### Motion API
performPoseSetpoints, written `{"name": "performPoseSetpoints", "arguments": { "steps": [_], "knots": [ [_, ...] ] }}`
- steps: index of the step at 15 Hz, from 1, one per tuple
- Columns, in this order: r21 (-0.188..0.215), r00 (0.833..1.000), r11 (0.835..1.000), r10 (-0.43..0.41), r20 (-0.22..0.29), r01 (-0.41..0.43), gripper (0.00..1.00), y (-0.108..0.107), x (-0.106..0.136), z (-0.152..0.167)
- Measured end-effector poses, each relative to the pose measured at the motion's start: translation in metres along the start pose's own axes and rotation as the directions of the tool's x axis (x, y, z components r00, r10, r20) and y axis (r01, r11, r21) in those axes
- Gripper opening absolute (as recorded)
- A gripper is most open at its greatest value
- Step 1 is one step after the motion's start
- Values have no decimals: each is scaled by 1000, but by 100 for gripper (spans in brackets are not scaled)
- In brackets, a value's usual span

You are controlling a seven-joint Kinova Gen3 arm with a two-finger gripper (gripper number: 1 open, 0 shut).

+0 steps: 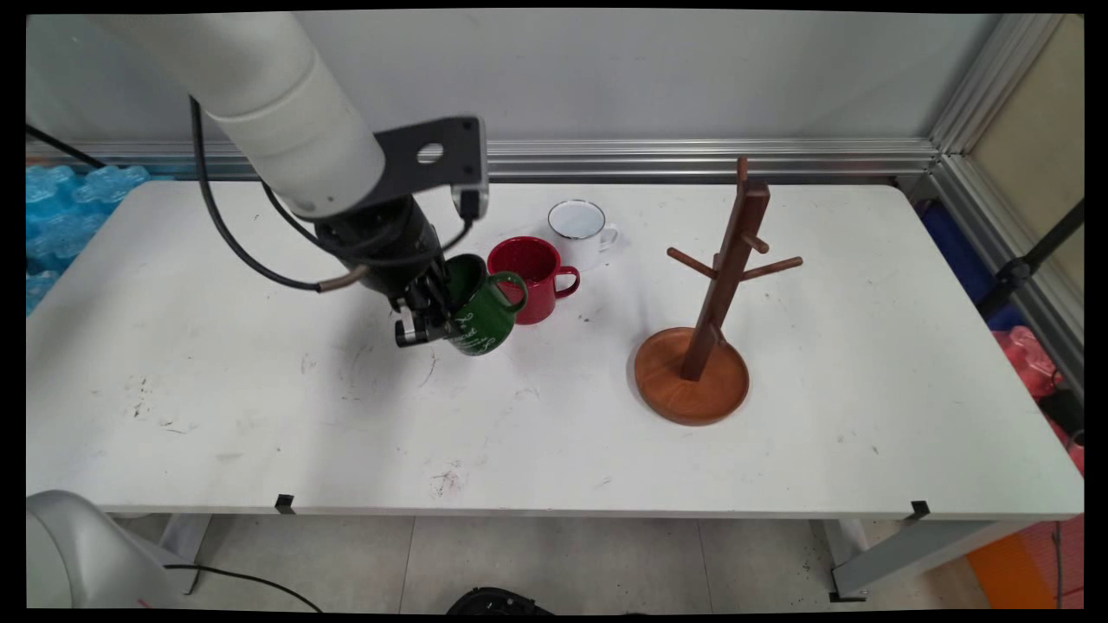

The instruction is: Place the picked object on the table

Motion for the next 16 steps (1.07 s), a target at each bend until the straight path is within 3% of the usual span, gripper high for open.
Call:
{"name": "performPoseSetpoints", "arguments": {
  "steps": [8,16],
  "knots": [
    [41,990,998,46,131,-52,0,19,10,47],
    [75,975,994,59,215,-77,0,38,28,87]
  ]
}}
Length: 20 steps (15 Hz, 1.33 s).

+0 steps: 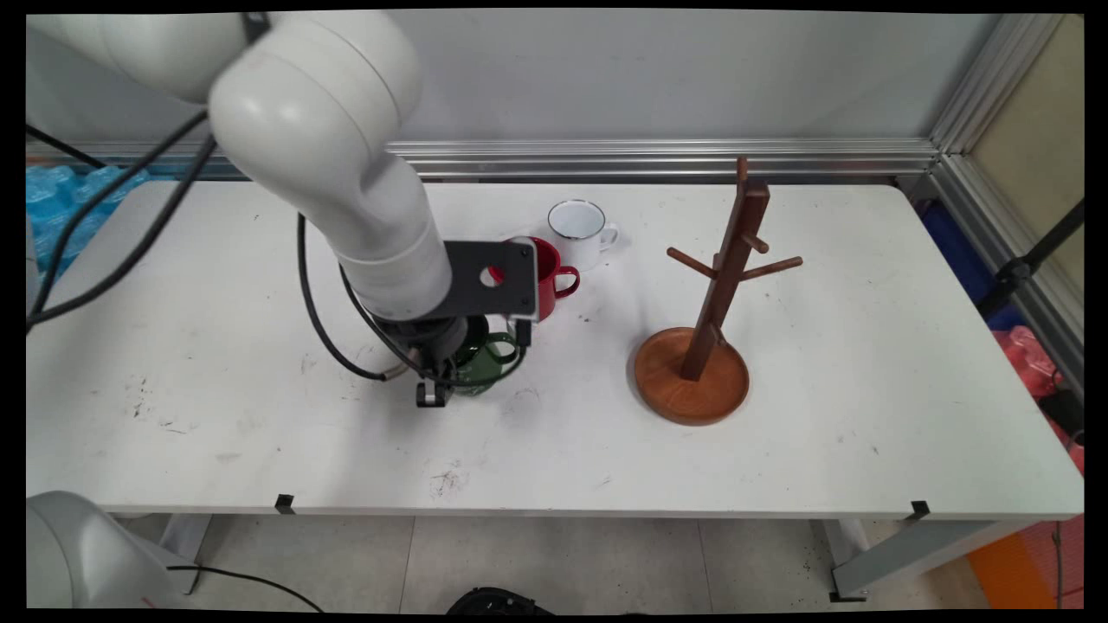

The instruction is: Place the picked object on the table

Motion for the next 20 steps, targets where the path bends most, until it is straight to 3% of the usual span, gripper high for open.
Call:
{"name": "performPoseSetpoints", "arguments": {
  "steps": [19,20],
  "knots": [
    [13,996,1000,12,83,-13,0,22,33,31],
    [12,996,1000,11,86,-13,100,23,34,33]
  ]
}}
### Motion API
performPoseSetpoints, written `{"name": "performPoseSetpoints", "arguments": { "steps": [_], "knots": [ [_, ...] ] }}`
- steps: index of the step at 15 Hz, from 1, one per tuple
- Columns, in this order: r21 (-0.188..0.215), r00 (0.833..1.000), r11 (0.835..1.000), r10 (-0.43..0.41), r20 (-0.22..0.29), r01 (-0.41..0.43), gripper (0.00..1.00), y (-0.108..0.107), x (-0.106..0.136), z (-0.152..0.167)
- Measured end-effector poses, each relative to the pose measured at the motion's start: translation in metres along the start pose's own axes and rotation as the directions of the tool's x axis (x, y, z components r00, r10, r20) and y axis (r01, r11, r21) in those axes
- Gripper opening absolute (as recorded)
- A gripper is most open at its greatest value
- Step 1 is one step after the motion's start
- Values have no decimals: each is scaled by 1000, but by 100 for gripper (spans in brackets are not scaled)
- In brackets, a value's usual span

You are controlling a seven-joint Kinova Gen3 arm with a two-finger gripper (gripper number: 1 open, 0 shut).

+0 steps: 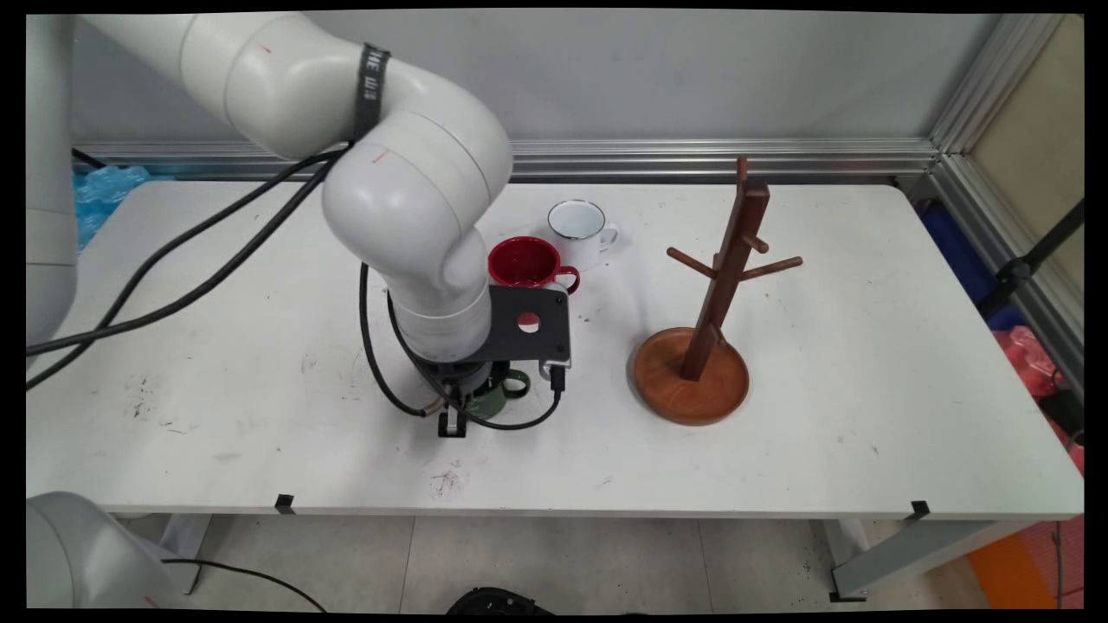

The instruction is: Place the picked object on the table

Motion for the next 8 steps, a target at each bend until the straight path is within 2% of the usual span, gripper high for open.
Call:
{"name": "performPoseSetpoints", "arguments": {
  "steps": [8],
  "knots": [
    [-2,1000,1000,6,-4,-6,100,4,4,1]
  ]
}}
